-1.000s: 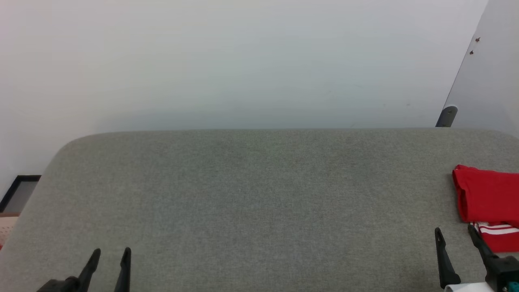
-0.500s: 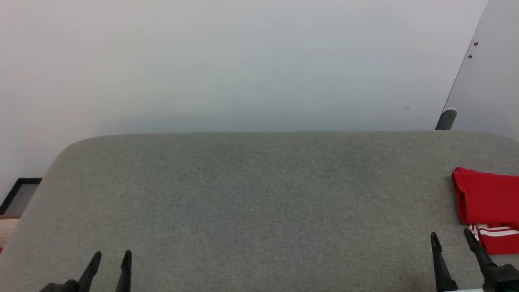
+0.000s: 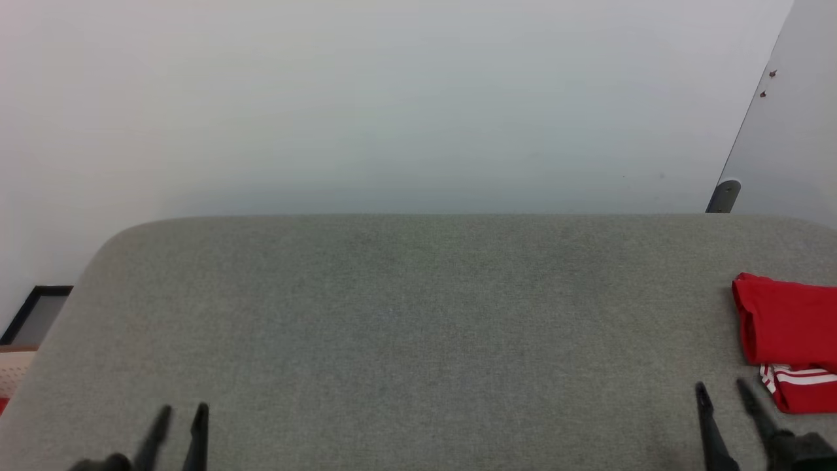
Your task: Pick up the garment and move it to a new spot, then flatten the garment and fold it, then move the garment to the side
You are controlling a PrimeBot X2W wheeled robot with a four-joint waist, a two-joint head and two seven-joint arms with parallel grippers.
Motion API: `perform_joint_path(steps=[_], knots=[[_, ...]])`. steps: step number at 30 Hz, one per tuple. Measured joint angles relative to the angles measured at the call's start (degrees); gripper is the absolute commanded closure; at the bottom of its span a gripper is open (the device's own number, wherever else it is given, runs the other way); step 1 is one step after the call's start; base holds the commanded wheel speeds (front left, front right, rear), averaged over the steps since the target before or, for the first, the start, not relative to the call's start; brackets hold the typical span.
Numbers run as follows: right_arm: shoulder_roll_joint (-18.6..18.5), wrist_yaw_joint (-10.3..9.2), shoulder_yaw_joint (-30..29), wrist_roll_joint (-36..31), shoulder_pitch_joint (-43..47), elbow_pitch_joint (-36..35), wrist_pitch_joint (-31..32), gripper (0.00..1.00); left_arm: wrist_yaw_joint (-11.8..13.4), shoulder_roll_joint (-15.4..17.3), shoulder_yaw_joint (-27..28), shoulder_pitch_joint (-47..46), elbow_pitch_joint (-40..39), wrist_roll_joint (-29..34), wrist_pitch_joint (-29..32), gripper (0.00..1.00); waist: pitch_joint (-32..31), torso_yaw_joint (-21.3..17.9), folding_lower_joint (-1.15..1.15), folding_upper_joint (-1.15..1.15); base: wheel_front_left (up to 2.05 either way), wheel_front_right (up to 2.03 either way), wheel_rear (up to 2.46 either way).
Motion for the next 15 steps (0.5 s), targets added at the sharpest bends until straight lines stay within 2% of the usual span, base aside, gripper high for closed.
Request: perform_joint_path(steps=[4,15], knots=[[0.6,0.0,-0.2,1.3,0.8,2.2,0.9,1.0,0.0,-1.7,-0.4,1.0,1.5,-1.1,0.6,1.0,0.1,0.0,0.0,0.0,0.0,0.0,0.0],[0.8,0.0,-0.5,14.8,-0.4,2.5,3.9,1.0,0.0,-3.5,0.5,-0.4,1.6,-10.9,3.6,1.0,0.7,-0.2,0.0,0.0,0.0,0.0,0.0]])
